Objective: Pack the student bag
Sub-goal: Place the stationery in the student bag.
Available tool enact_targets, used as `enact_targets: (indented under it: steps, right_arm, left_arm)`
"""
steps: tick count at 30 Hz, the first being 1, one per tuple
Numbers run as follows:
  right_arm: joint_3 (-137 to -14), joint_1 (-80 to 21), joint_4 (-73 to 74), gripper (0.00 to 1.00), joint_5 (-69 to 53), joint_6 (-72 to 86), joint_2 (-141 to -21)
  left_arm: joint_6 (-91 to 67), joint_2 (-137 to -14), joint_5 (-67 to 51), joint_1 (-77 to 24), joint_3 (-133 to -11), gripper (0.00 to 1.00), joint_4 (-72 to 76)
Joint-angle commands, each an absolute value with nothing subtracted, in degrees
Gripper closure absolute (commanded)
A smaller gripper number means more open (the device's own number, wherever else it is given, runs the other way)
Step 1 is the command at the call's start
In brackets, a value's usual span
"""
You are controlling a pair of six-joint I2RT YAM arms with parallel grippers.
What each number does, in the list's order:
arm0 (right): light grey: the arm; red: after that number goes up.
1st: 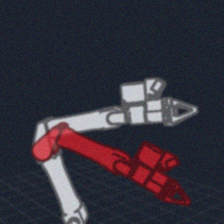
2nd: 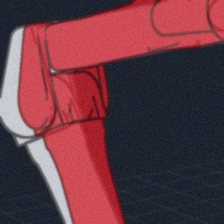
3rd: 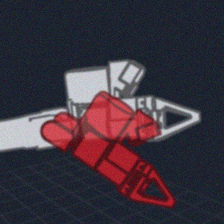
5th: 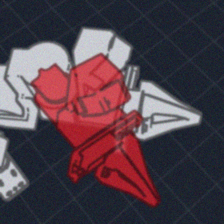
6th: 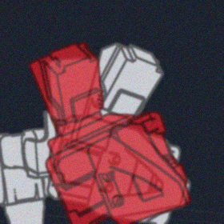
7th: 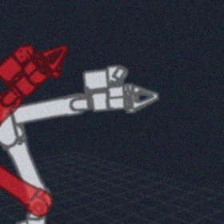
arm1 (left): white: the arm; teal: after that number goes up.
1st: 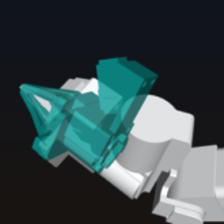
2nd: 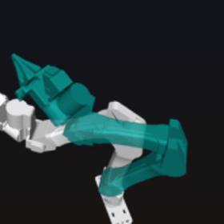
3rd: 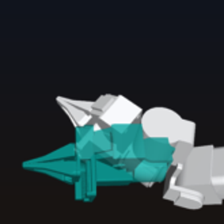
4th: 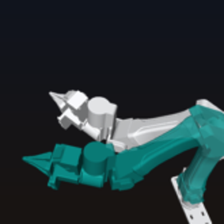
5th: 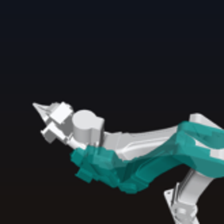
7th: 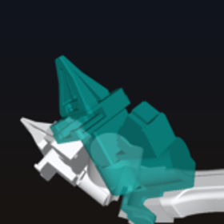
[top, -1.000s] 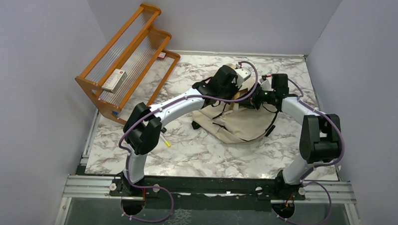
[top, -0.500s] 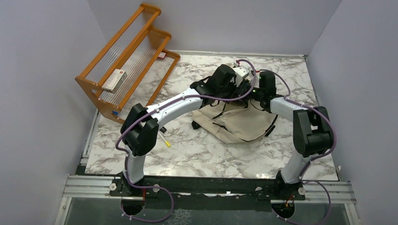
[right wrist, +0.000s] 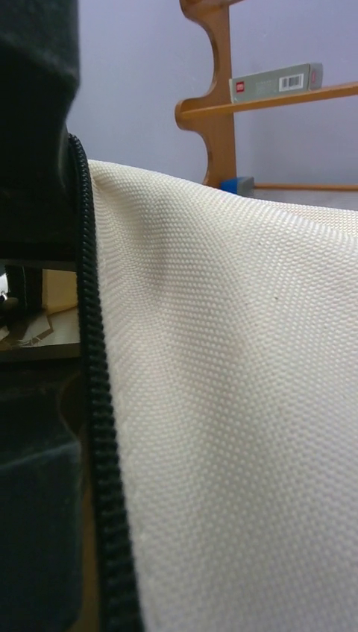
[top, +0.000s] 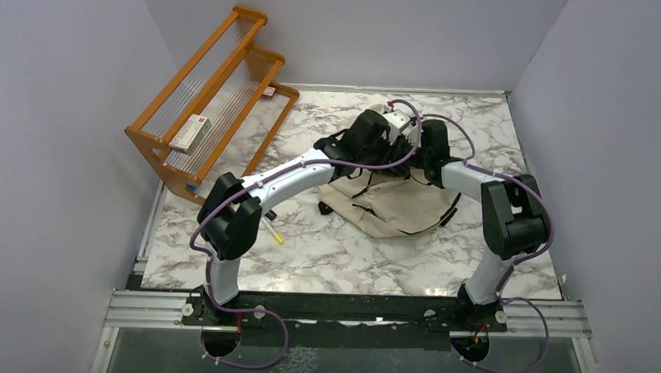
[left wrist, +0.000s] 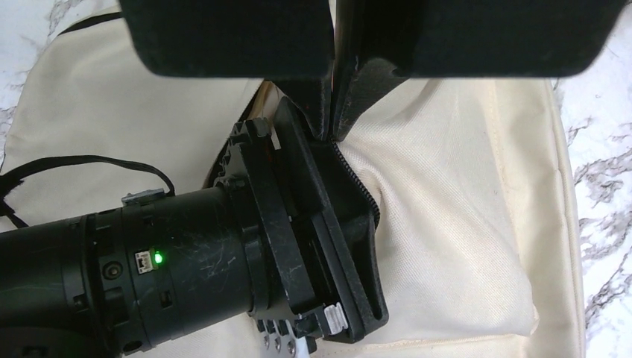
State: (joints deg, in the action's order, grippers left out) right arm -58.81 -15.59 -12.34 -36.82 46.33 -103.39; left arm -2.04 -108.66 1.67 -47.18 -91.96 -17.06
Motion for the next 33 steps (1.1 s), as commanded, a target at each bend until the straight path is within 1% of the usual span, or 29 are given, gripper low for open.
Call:
enact_targets:
  steps: [1,5,10,12,17,19,20,21,22,24,27,33]
  right_arm:
    - [-57.79,-16.5,-11.21,0.57,-32.65,42.24,-98.07]
    - [-56.29,-16.48,-5.94,0.57,-27.89,39.45,-92.6]
    - [-53.37,-16.44,0.66,0.57,-18.17,35.33,-83.8]
    - [-51.92,-16.44,3.16,0.57,-15.03,33.53,-80.13]
    - [-47.83,-16.44,5.53,0.57,-9.99,31.41,-71.73]
    - [-46.68,-16.46,5.98,0.57,-9.1,31.18,-69.41]
    - [-46.01,-16.44,5.85,0.57,-8.92,31.11,-68.56]
    - [-45.32,-16.46,5.58,0.57,-8.75,31.11,-67.9]
    - [-44.72,-16.44,5.39,0.57,-8.53,31.09,-67.25]
    - [-44.01,-16.44,5.36,0.57,-8.46,31.18,-66.47]
    - [-43.77,-16.44,5.57,0.57,-8.43,31.15,-65.67]
    - [-44.64,-16.5,5.97,0.57,-7.49,31.09,-65.06]
  left_arm:
    - [-4.06,-105.18,2.11,-47.99,-90.31,1.0,-15.65]
    - [-5.29,-104.41,3.16,-47.67,-89.68,1.0,-15.13]
    - [-6.99,-102.75,4.3,-46.7,-88.36,0.99,-14.05]
    - [-7.83,-101.94,4.31,-46.32,-87.96,0.94,-13.98]
    - [-10.48,-98.76,3.78,-45.21,-85.59,0.83,-13.22]
    - [-11.53,-96.78,3.44,-44.78,-84.11,0.78,-13.13]
    - [-11.92,-95.58,3.68,-44.62,-83.01,0.74,-12.76]
    - [-12.45,-94.37,4.17,-44.46,-81.67,0.67,-12.47]
    - [-13.03,-93.0,4.71,-44.21,-80.45,0.65,-12.33]
    - [-14.46,-89.98,6.03,-43.64,-77.5,0.62,-12.31]
    - [-18.72,-84.22,9.63,-42.4,-71.7,0.61,-12.21]
    - [-34.17,-72.01,18.16,-37.9,-56.51,0.59,-15.06]
